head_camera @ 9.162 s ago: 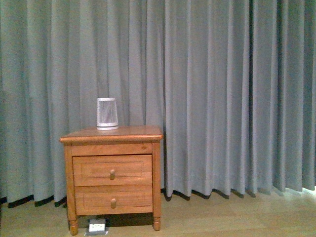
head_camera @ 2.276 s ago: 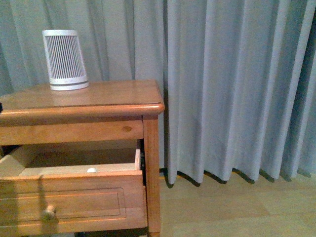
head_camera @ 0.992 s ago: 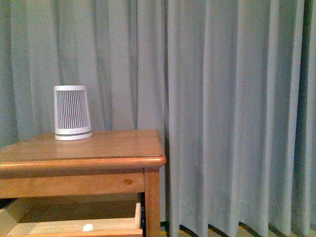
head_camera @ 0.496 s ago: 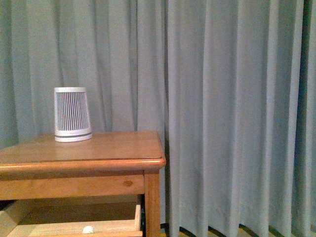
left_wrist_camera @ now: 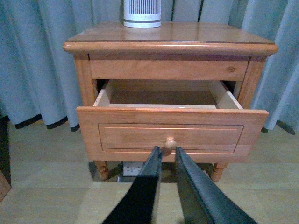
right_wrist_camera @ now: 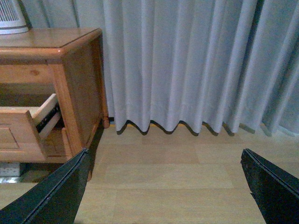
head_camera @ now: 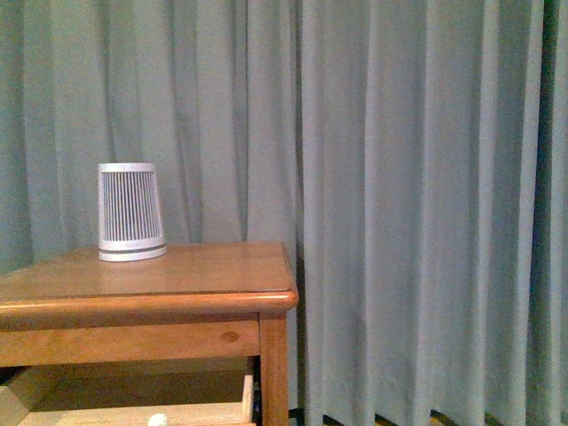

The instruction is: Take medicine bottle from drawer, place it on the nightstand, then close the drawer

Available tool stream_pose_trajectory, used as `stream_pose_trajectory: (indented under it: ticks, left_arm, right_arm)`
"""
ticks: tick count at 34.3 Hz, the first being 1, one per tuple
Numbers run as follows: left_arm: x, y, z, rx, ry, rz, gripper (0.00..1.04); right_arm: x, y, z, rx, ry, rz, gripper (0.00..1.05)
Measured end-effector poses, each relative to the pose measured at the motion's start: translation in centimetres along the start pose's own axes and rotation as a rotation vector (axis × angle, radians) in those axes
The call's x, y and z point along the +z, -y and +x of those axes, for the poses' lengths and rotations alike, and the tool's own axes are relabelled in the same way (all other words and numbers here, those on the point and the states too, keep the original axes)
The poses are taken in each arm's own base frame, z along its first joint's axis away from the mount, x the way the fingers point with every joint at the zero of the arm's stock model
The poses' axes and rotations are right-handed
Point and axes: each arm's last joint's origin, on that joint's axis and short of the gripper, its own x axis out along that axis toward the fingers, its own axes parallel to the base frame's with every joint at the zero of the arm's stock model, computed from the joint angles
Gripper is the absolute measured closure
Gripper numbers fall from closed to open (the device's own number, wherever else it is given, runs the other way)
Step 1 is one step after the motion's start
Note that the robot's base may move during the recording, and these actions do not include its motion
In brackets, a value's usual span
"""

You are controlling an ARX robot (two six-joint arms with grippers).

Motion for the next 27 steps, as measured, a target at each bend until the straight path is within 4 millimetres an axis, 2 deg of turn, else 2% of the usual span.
stream_pose_trajectory:
  ticks: [3,12,13,14,25,27]
  left_arm:
    - [0.0,0.0,0.0,0.0,0.0,0.0,0.73]
    - [0.01,0.0,-0.01,0.0,0.002,0.0,0.11]
    - [0.01,0.0,-0.01,-0.001,0.002,0.0,0.08]
    - [0.04,0.0,-0.01,-0.001,0.003,0.0,0.05]
    - [0.03,-0.01,-0.03,0.005,0.005,0.0,0.07]
    - [0.04,0.0,-0.03,0.001,0.006,0.0,0.07]
  right_arm:
    - [0.0,0.0,0.0,-0.001,0.0,0.0,0.07]
    - [0.0,0.01,0.0,-0.003,0.0,0.0,0.07]
    - [0.01,0.01,0.0,-0.004,0.001,0.0,0.07]
    - [0.01,0.01,0.0,-0.003,0.001,0.0,0.07]
    - [-0.01,0.0,0.0,0.006,-0.001,0.0,0.07]
    - [0.03,0.01,0.09,-0.087,0.0,0.026,0.07]
